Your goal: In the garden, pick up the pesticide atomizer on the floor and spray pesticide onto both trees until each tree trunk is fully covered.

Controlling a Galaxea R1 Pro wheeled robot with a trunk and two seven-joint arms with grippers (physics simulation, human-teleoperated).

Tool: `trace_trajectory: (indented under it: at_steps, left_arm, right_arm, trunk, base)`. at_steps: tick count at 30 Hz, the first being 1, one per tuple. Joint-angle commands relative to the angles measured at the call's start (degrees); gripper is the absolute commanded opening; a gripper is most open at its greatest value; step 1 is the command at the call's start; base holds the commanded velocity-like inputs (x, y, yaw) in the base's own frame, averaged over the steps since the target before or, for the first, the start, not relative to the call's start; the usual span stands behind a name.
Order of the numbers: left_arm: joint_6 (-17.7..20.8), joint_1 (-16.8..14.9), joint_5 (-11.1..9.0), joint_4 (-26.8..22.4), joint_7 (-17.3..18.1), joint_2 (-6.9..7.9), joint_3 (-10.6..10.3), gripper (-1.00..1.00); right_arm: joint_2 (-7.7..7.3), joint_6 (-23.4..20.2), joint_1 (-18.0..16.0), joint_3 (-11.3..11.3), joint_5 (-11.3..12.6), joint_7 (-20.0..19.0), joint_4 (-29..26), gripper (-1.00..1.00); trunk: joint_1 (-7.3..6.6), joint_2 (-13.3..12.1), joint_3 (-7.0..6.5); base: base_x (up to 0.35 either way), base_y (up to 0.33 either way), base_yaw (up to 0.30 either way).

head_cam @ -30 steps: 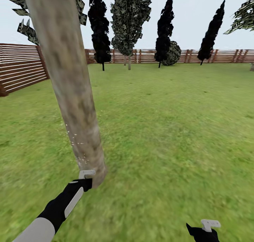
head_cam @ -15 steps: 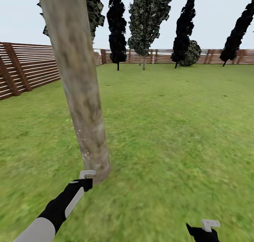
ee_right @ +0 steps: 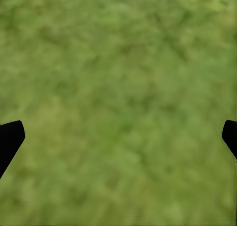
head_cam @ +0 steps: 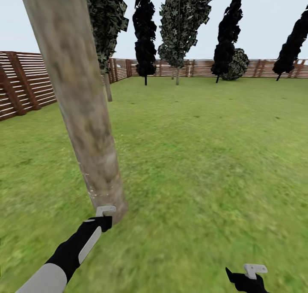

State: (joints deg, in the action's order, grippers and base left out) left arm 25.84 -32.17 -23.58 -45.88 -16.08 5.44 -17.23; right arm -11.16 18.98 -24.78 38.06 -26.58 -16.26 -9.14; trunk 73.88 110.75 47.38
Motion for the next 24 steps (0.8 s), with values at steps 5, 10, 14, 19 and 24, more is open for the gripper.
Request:
trace_trajectory:
  at_steps: [5,10,14,19,24]
  left_arm:
    - [0.00,0.00,0.03,0.00,0.00,-0.01,0.00,-1.00]
    - [0.00,0.00,0.03,0.00,0.00,0.00,0.00,-1.00]
    - [0.00,0.00,0.03,0.00,0.00,-0.05,0.00,-1.00]
    - [0.00,0.00,0.03,0.00,0.00,-0.07,0.00,-1.00]
    - [0.00,0.00,0.00,0.00,0.00,-0.08,-0.05,-1.00]
  right_arm:
    - [0.00,0.00,0.00,0.00,-0.05,0.00,0.00,1.00]
    - [0.00,0.00,0.00,0.00,-0.05,0.00,0.00,1.00]
    - [0.00,0.00,0.00,0.00,-0.05,0.00,0.00,1.00]
    - [0.00,-0.03,0.00,0.00,-0.05,-0.01,0.08,1.00]
    - [0.00,-0.08,0.00,0.00,-0.05,0.00,0.06,1.00]
  trunk:
    - [0.00,0.00,0.11]
    - [0.00,0.00,0.21]
    - [0.00,0.00,0.30]
    - [0.00,0.00,0.41]
    - [0.00,0.00,0.51]
  base:
    - [0.149,-0.266,0.225]
    - [0.121,-0.266,0.227]
    - [0.115,-0.266,0.227]
    - [0.111,-0.266,0.227]
    - [0.029,-0.271,0.227]
